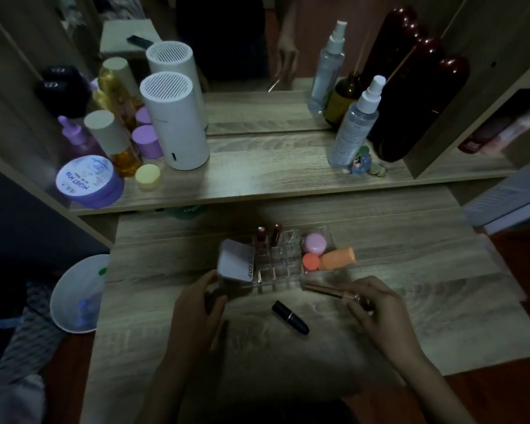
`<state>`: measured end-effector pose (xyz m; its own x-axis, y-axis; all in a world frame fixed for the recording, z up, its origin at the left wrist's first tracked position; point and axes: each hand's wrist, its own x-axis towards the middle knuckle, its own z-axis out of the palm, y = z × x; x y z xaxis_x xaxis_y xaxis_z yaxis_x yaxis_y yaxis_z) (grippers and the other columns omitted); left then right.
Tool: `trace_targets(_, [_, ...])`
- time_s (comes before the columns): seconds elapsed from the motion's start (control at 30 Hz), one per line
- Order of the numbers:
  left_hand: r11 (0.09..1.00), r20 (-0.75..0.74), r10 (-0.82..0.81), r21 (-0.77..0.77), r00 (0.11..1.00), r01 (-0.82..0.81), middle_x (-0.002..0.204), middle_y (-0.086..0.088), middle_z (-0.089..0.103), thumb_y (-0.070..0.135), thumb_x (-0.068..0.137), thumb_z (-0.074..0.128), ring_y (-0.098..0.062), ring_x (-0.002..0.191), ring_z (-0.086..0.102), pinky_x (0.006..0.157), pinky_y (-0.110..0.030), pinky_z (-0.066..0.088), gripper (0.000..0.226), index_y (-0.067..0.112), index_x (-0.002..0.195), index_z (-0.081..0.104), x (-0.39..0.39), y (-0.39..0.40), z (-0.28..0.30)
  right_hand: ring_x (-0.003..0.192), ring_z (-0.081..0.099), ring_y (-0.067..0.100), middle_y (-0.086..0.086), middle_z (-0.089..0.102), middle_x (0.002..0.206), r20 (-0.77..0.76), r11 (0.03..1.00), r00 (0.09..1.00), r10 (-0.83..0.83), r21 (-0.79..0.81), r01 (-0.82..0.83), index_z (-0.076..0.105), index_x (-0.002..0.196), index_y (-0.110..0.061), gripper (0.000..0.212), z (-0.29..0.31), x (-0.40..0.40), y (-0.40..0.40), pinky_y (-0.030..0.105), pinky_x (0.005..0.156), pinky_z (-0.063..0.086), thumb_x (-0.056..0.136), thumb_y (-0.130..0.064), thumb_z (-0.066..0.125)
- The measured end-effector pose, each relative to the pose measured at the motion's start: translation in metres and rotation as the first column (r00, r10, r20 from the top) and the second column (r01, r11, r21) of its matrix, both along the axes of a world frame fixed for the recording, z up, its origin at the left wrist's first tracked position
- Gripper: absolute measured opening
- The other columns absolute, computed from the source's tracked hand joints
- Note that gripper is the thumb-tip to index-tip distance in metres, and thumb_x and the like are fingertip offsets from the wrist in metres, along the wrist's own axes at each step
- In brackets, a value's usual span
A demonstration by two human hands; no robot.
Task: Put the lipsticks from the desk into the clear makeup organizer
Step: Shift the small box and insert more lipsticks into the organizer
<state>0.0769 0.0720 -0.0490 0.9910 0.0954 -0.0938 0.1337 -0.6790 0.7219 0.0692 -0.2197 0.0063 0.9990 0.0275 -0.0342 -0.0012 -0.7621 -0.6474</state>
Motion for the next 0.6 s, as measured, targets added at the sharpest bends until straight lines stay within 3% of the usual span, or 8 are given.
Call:
trace_targets(0.07, [0.999,-0.015,0.006,-0.037,1.0,-0.007,0.124,-0.015,0.06,0.008,0.082,0.064,-0.024,0.11,0.056,0.093,-0.038,0.045,0.05,0.009,0.129,0.047,0.0,-0.002,0.001,0.072,0.058,0.006,-0.01,0.06,0.076,0.091,0.994,0.992,-0.086,0.072,0.08,0.067,0.089,-0.027,0.029,0.018,0.013,0.003,0.006,0.061,0.043,0.072,-0.004,0.072])
trace_targets(0.17, [0.998,-0.031,0.013,-0.063,0.999,-0.015,0.127,-0.015,0.059,0.007,0.083,0.063,-0.025,0.112,0.056,0.095,-0.04,0.047,0.053,0.008,0.132,0.044,0.0,-0.002,0.003,0.065,0.058,0.006,-0.005,0.062,0.076,0.208,0.989,0.97,-0.124,0.102,0.104,0.065,0.087,-0.02,0.025,0.034,0.042,0.013,0.008,0.06,0.043,0.071,-0.003,0.073])
trace_targets(0.27, [0.998,-0.043,0.046,-0.042,0.998,-0.048,0.129,-0.016,0.057,0.01,0.084,0.063,-0.025,0.113,0.056,0.096,-0.041,0.047,0.054,0.008,0.134,0.041,-0.002,0.003,0.003,0.075,0.057,0.011,0.003,0.065,0.085,0.223,0.999,0.974,-0.026,0.04,0.018,0.065,0.089,-0.012,0.02,0.035,0.075,0.031,0.009,0.063,0.04,0.074,0.001,0.07])
trace_targets(0.4, [0.996,-0.066,0.09,0.033,0.994,-0.088,0.128,-0.013,0.057,0.014,0.082,0.066,-0.023,0.115,0.053,0.095,-0.036,0.042,0.052,0.012,0.13,0.046,-0.011,0.022,0.001,0.079,0.057,0.019,0.011,0.064,0.091,0.214,0.989,0.967,0.138,-0.09,-0.121,0.063,0.092,-0.008,0.023,0.025,0.099,0.049,0.025,0.07,0.041,0.074,0.006,0.064])
trace_targets(0.53, [0.994,-0.167,0.085,0.076,0.982,-0.073,0.129,-0.008,0.054,0.02,0.078,0.071,-0.021,0.117,0.049,0.097,-0.036,0.042,0.055,0.016,0.127,0.047,-0.026,0.041,0.0,0.076,0.057,0.02,0.013,0.065,0.085,0.226,0.964,0.944,0.241,-0.166,-0.207,0.063,0.089,-0.009,0.03,0.016,0.11,0.053,0.014,0.064,0.029,0.068,0.012,0.064])
trace_targets(0.6, [0.992,-0.201,0.097,0.101,0.975,-0.078,0.126,-0.007,0.055,0.021,0.075,0.074,-0.02,0.115,0.05,0.096,-0.035,0.043,0.057,0.016,0.125,0.049,-0.034,0.047,0.0,0.076,0.058,0.019,0.013,0.066,0.086,0.205,0.953,0.939,0.277,-0.18,-0.242,0.063,0.091,-0.011,0.032,0.012,0.114,0.054,0.018,0.064,0.034,0.068,0.011,0.064])
